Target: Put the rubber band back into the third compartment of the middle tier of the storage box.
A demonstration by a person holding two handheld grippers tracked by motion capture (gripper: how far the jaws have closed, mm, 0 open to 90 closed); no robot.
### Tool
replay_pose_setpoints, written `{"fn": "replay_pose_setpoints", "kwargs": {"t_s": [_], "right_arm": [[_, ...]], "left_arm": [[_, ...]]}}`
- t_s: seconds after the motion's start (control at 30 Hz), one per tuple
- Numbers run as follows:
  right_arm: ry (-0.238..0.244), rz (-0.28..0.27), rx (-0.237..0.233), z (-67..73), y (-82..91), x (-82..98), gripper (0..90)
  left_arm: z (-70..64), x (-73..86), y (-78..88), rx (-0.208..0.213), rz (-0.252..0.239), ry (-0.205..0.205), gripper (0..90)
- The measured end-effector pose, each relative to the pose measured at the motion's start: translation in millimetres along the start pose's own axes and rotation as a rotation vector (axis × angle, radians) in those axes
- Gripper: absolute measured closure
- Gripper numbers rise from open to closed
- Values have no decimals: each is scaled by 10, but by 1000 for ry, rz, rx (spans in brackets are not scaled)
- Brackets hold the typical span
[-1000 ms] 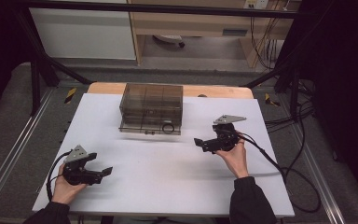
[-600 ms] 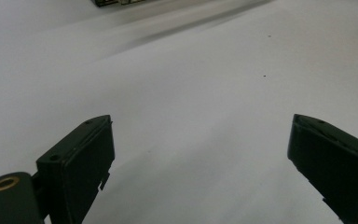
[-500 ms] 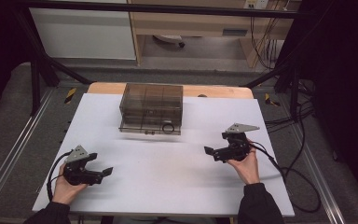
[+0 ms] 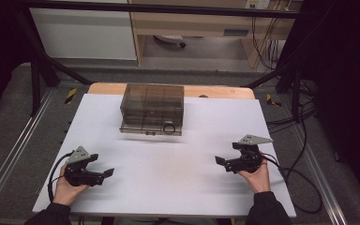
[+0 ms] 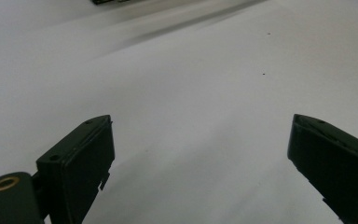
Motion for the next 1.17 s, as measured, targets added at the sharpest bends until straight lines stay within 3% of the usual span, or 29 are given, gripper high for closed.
{"fn": "replay_pose_setpoints", "kwargs": {"t_s": [0.7,0.93,1.17], "right_arm": [[-62,8,-19,-225,175,499,7],[-70,-16,-16,-250,200,523,7],[-65,-5,-14,-243,187,530,7]], "left_arm": [[-9,5,-12,3,7,-3,69],[-14,9,-24,5,7,-2,69],[-15,8,-23,5,6,-2,69]]}}
Point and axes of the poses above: each handheld gripper's, and its own axes: y roughly backward along the jaws, x roughly out of its underside, z roughly to its left, the point moved 2 cm from there along -y, roughly forward along the jaws, and after that the axes turned 13 degrees about x, right-handed, at the moved point
